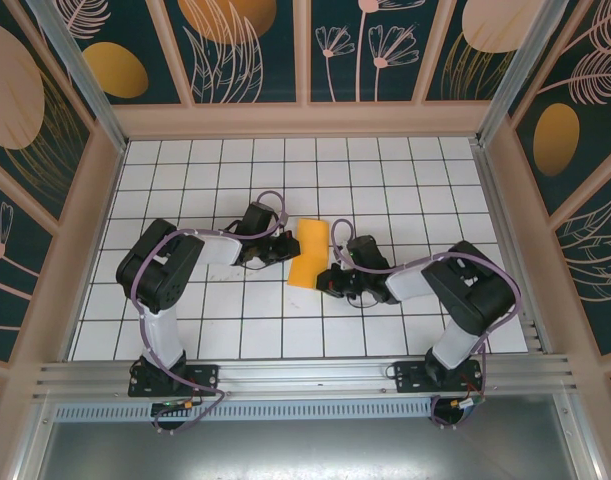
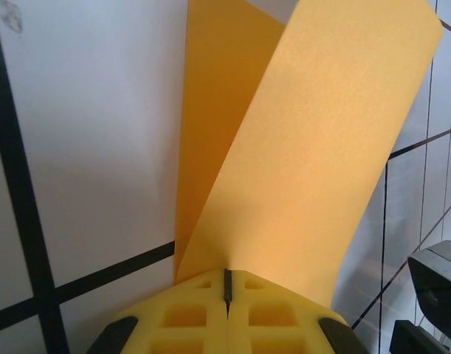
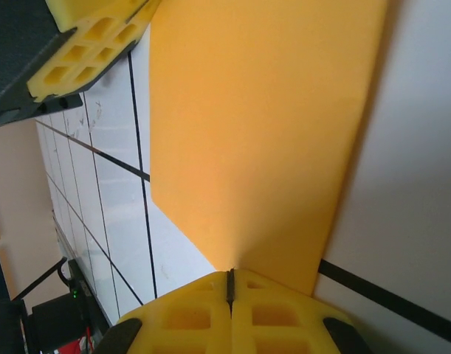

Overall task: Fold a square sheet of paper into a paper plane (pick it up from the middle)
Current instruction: Fold the square sheet of paper in half at the center of the table.

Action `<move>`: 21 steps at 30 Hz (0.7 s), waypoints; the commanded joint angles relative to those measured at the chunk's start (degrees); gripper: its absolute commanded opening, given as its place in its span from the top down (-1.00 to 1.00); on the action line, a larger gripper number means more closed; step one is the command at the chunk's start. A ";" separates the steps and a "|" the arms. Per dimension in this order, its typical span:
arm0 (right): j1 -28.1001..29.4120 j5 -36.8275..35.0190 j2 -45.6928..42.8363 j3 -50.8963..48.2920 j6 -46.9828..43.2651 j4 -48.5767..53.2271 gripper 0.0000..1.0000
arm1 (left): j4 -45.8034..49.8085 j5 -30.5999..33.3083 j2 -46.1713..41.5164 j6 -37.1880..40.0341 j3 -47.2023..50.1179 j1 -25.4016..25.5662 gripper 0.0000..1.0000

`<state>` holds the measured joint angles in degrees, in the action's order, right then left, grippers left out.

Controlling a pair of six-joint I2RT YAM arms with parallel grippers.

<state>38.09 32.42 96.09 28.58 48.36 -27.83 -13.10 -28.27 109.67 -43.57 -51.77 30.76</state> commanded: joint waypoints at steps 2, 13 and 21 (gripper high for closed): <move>0.39 -1.46 -0.66 1.56 -2.06 4.36 0.92 | 4.75 1.22 2.65 1.52 0.75 0.26 1.00; -7.98 -1.98 -2.11 10.47 -5.38 5.30 0.94 | 4.71 1.55 2.58 1.72 1.40 0.27 1.00; -10.27 0.37 5.77 14.73 -6.33 3.19 0.95 | 4.76 1.52 3.01 1.58 1.19 0.33 1.00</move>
<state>28.40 31.75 100.47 41.36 44.34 -24.95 -13.08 -28.29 109.67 -43.29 -51.77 30.76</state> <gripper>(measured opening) 0.061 0.070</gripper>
